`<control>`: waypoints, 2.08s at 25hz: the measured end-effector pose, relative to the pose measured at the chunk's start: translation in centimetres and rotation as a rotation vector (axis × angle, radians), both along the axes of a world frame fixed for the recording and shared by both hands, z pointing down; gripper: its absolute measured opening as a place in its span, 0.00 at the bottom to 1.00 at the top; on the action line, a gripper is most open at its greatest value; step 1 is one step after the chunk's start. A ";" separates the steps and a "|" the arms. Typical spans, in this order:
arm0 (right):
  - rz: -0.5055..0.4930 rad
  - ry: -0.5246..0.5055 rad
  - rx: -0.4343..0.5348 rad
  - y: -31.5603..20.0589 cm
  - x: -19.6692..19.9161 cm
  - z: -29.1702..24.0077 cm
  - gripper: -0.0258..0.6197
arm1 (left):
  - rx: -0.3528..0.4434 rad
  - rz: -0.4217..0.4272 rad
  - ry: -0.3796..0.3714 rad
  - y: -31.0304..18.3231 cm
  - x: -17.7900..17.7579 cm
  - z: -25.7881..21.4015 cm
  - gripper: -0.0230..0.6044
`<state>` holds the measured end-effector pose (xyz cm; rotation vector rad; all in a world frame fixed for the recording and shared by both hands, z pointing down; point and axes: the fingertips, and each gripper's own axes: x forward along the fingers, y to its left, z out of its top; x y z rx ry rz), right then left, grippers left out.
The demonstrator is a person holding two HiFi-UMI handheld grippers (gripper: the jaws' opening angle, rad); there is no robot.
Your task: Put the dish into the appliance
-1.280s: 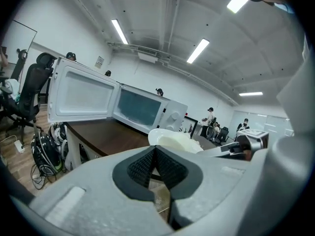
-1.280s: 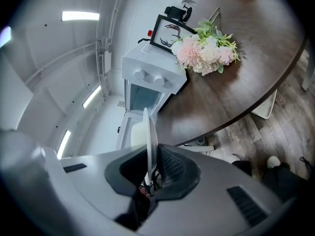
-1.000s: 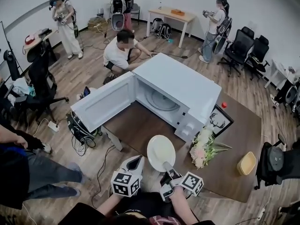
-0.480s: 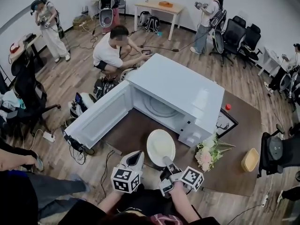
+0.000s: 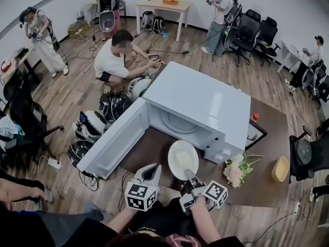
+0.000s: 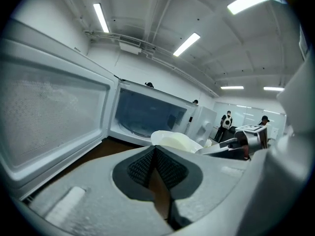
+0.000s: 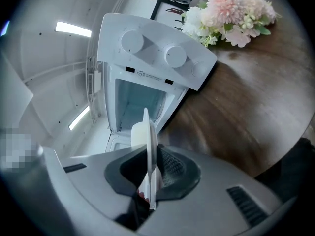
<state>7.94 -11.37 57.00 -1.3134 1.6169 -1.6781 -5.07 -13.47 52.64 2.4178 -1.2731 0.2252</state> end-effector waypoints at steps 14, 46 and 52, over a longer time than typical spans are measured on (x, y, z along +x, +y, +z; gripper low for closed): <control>0.081 -0.025 -0.039 -5.3 -0.3 0.3 0.11 | -0.058 -0.004 0.038 -3.2 -0.9 1.0 0.05; 0.176 -0.109 -0.136 -14.4 0.7 3.0 0.12 | -0.097 -0.042 0.011 -8.1 -0.7 2.1 0.05; 0.180 -0.095 -0.138 -15.3 0.9 3.0 0.11 | -0.102 -0.042 0.018 -8.4 -0.5 2.1 0.05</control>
